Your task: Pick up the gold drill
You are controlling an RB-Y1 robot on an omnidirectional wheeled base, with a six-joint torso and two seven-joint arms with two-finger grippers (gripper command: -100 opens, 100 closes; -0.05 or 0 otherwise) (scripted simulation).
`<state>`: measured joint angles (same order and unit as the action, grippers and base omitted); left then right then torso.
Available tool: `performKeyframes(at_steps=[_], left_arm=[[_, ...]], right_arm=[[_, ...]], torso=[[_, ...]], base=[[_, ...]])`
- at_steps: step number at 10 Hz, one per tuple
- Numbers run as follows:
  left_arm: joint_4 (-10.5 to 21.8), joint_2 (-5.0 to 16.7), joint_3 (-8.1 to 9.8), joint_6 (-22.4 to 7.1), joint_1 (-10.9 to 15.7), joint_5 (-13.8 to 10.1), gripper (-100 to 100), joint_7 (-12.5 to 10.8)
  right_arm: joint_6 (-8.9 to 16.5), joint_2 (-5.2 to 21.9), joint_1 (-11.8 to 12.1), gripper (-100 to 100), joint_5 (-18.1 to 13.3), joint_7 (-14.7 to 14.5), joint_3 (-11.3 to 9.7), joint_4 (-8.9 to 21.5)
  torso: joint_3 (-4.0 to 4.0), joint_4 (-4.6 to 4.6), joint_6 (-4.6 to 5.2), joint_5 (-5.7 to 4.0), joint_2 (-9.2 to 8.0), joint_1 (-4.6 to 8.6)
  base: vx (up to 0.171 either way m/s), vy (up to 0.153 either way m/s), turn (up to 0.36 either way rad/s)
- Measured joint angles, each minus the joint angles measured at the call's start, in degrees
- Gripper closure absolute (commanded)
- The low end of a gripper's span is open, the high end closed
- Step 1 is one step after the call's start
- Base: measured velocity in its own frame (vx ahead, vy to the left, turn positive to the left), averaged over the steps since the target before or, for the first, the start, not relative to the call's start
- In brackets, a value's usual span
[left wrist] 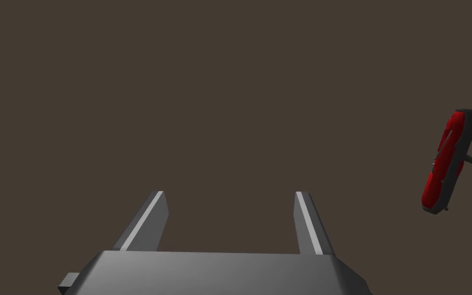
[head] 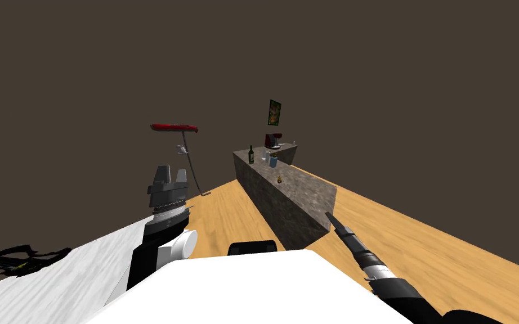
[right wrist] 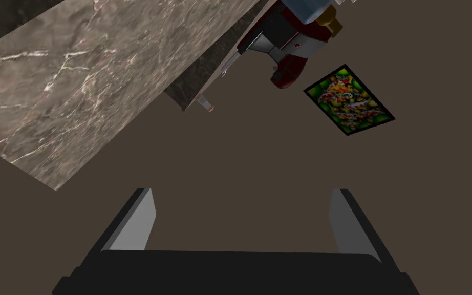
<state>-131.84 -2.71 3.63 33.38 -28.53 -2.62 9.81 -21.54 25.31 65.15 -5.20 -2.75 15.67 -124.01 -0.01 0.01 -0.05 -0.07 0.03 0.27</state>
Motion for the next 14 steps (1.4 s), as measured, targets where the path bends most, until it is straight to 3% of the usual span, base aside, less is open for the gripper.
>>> performKeyframes(at_steps=[1, 4, 6, 14], left_arm=[[0.0, 0.0, 0.01, 0.0, -0.02, 0.0, 0, 0.0], [0.0, 0.0, 0.01, 0.0, -0.01, 0.0, 0, 0.0], [0.0, 0.0, 0.01, 0.0, -0.01, 0.0, 0, 0.0], [0.0, 0.0, 0.02, 0.0, -0.03, 0.0, 0, 0.0]], right_arm=[[0.32, 0.34, 1.14, -100, -0.7, -0.68, -0.03, 0.47], [2.72, 3.22, 7.45, -100, -4.13, -3.07, 1.01, 1.52], [3.96, 4.46, 9.54, -100, -5.99, -4.56, 0.77, 3.16], [7.75, 8.43, 20.11, -100, -12.93, -9.95, 0.55, 5.0]], torso=[[-0.02, 0.0, 0.07, 0.0, 0.03, -0.02], [-0.07, -0.03, 0.02, -0.02, 0.13, 0.1], [-0.1, -0.03, 0.03, 0.0, 0.17, -0.02], [-0.2, -0.07, 0.09, 0.01, 0.34, -0.07]], base=[[-0.009, -0.037, 0.206], [0.013, -0.061, 0.305], [0.022, -0.032, 0.18], [0.051, -0.037, 0.25]])
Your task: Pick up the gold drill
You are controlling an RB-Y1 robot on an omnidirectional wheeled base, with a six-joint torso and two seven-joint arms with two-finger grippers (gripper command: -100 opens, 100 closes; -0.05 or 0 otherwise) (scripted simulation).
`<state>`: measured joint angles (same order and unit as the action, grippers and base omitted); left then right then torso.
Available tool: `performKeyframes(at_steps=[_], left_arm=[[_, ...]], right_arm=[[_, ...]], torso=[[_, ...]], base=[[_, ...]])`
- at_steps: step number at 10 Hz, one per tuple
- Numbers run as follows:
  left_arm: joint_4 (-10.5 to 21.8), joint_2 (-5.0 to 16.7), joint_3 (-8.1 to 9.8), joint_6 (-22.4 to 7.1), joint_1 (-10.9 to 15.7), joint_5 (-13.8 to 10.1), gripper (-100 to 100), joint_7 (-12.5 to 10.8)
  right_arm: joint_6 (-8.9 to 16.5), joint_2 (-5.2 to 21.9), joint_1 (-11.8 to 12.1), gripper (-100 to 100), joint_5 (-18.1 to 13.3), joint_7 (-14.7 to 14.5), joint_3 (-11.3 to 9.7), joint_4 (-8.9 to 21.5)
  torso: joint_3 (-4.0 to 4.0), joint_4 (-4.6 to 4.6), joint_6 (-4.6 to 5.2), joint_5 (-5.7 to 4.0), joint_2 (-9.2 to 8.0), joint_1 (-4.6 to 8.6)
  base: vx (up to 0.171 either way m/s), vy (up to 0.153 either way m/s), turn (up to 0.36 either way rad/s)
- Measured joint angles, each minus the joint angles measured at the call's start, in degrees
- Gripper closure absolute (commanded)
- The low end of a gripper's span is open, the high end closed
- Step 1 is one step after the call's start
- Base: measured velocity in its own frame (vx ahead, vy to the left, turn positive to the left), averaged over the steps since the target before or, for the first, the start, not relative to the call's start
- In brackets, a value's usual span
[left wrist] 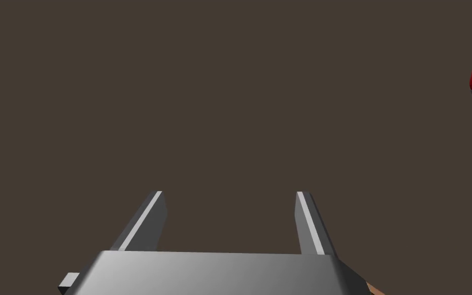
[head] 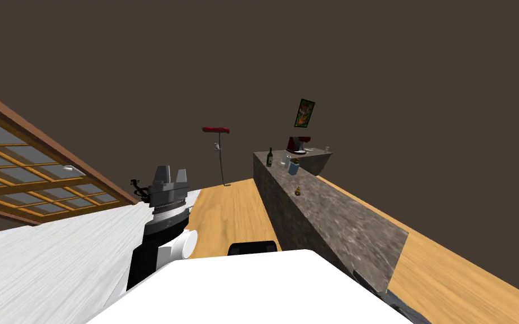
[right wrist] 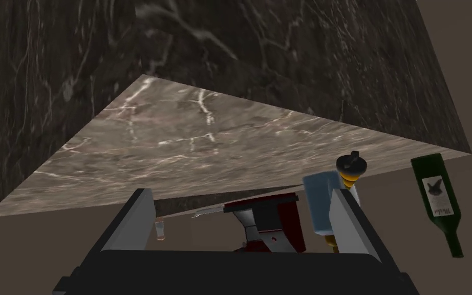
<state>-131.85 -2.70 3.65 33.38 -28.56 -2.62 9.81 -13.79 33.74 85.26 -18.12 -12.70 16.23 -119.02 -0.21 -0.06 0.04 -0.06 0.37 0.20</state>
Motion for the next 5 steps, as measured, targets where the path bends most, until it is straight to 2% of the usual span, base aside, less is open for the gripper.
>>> performKeyframes(at_steps=[2, 3, 5], left_arm=[[0.0, 0.0, 0.0, 0.0, 0.0, 0.0, 0, 0.0], [0.0, 0.01, 0.0, 0.0, 0.0, 0.0, 0, 0.0], [0.0, 0.01, 0.0, 0.0, -0.01, 0.0, 0, 0.0]], right_arm=[[1.71, 1.63, 3.19, -100, -2.35, -1.67, -0.28, -0.39], [2.11, 2.52, 5.54, -100, -3.64, -2.65, 0.03, -0.32], [3.79, 3.92, 8.91, -100, -6.76, -5.18, -0.8, -0.19]], torso=[[-0.09, -0.04, -0.06, -0.01, 0.17, 0.08], [-0.15, -0.06, -0.06, -0.04, 0.26, 0.2], [-0.3, -0.12, -0.06, -0.06, 0.52, 0.26]], base=[[0.109, -0.075, 0.38], [0.148, -0.09, 0.411], [0.178, -0.098, 0.404]])
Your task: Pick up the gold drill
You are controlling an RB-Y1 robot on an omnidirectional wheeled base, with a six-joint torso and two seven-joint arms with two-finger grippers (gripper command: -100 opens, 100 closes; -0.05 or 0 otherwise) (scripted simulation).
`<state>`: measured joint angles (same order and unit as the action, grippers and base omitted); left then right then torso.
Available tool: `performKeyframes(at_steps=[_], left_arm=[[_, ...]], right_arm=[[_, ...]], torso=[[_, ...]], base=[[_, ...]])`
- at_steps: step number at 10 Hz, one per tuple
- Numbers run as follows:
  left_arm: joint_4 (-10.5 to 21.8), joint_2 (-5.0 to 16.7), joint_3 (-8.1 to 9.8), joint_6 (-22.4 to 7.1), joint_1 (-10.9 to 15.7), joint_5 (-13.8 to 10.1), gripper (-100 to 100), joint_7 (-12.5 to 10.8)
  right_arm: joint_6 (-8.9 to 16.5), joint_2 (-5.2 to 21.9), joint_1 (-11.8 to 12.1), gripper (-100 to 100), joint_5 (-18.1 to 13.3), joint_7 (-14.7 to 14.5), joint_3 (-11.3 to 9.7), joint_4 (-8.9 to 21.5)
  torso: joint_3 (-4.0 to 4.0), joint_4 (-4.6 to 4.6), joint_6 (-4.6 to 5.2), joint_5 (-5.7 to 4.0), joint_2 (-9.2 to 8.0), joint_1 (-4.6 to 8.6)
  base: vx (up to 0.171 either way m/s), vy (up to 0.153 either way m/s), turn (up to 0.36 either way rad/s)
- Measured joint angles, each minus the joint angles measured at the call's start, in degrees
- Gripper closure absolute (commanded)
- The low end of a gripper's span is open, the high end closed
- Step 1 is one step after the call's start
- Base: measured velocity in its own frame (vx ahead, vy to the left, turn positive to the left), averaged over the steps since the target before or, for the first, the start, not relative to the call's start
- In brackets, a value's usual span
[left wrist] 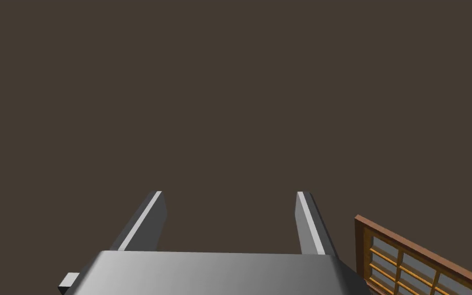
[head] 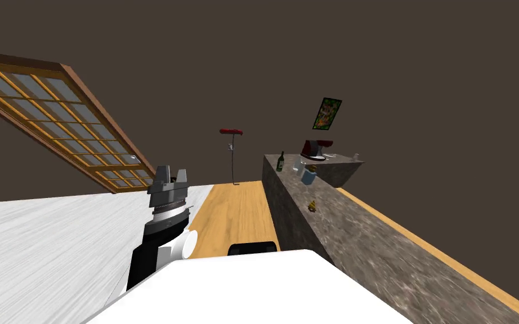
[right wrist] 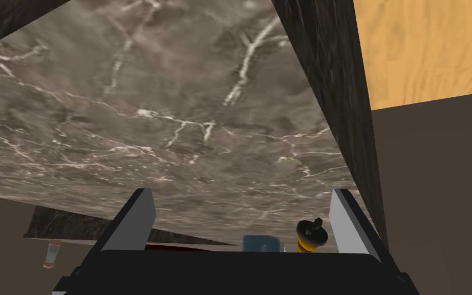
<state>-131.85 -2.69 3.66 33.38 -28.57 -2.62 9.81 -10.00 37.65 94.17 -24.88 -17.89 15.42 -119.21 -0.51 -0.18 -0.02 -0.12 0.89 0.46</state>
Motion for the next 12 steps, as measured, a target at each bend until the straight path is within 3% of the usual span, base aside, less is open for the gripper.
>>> performKeyframes(at_steps=[5, 8, 10, 11, 12], left_arm=[[0.0, 0.0, 0.0, 0.0, -0.01, 0.0, 0, 0.0], [-0.01, 0.0, 0.01, 0.0, -0.02, 0.0, 0, 0.0], [-0.01, -0.01, 0.01, 0.01, -0.03, 0.0, 0, 0.0], [-0.01, -0.01, 0.0, 0.01, -0.02, 0.0, 0, 0.0], [0.0, -0.01, 0.0, 0.0, -0.01, 0.0, 0, 0.0]], right_arm=[[3.64, 2.3, 4.8, -100, -6.74, -5.51, -2.51, -0.91], [4.3, 3.03, 5.65, -100, -9.1, -7.58, -2.82, -1.84], [4.12, 3.2, 4.76, -100, -9.83, -8.3, -2.64, -2.12], [4.1, 3.21, 4.67, 0, -9.86, -8.37, -2.63, -2.15], [4.1, 3.22, 4.67, -100, -9.86, -8.36, -2.62, -2.15]], torso=[[-0.2, -0.08, 0.02, 0.04, 0.31, -0.2], [-0.29, -0.11, 0.05, 0.07, 0.49, -0.36], [-0.31, -0.12, 0.09, 0.1, 0.51, -0.54], [-0.1, -0.05, 0.12, 0.16, 0.1, -0.71], [0.13, 0.05, 0.13, 0.18, -0.26, -0.78]], base=[[0.219, -0.085, 0.379], [0.25, -0.081, 0.241], [0.185, -0.031, 0.061], [0.021, -0.005, 0.002], [0.0, 0.001, 0.068]])
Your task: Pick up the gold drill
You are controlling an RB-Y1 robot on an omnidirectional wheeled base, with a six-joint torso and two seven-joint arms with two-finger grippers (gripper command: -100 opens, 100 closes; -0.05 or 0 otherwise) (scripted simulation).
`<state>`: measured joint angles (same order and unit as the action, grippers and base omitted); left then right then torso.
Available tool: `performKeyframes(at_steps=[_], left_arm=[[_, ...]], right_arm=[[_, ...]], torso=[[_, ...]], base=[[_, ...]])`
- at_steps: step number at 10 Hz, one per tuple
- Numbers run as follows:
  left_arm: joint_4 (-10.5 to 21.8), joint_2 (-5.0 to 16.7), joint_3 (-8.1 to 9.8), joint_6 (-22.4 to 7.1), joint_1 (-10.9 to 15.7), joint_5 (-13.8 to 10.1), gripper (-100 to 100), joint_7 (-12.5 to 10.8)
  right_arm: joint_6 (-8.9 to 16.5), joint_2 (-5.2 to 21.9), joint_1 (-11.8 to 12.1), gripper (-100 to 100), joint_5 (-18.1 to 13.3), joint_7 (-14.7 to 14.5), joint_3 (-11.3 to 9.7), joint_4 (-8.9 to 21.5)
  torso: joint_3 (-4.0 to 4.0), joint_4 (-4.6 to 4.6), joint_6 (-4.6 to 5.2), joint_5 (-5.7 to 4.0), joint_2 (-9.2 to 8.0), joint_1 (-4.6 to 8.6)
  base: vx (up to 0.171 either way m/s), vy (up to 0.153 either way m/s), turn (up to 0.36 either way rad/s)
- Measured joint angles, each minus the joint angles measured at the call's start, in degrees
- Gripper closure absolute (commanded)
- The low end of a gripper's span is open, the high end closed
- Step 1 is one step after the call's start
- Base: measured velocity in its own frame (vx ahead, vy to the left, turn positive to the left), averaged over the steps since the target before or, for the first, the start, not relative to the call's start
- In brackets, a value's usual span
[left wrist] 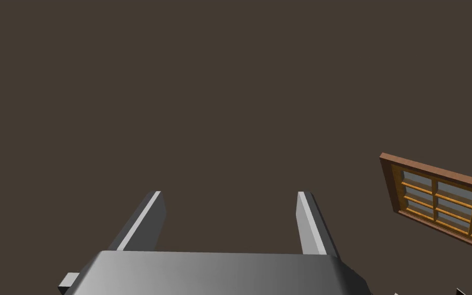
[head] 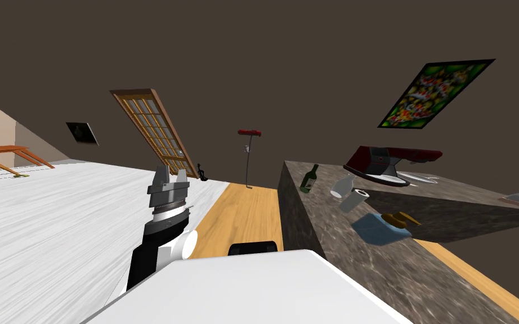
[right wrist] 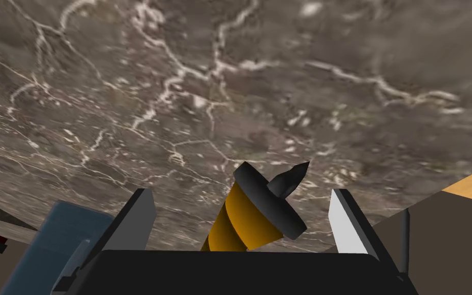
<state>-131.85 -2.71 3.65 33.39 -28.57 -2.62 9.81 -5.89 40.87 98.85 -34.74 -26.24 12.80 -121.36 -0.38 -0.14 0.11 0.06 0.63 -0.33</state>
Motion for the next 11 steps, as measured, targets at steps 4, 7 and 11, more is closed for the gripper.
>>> performKeyframes(at_steps=[4, 7, 11], left_arm=[[0.0, 0.0, -0.01, 0.0, 0.01, 0.0, 0, 0.0], [0.0, 0.0, 0.0, 0.0, 0.01, 0.0, 0, 0.0], [0.0, 0.0, 0.0, 0.0, 0.01, 0.0, 0, 0.0]], right_arm=[[-0.48, -0.48, -4.87, -100, 0.21, -0.04, -1.58, 4.46], [-0.62, -0.55, -4.96, 100, 0.28, 0.05, -1.63, 4.53], [-0.63, -0.56, -4.96, 100, 0.3, 0.08, -1.65, 4.53]], torso=[[0.22, 0.11, 0.0, -0.03, -0.35, -0.07], [0.19, 0.09, -0.04, -0.1, -0.3, 0.09], [0.17, 0.07, -0.05, -0.07, -0.27, 0.06]], base=[[-0.013, 0.013, 0.042], [0.0, 0.0, 0.0], [0.001, -0.005, -0.018]])
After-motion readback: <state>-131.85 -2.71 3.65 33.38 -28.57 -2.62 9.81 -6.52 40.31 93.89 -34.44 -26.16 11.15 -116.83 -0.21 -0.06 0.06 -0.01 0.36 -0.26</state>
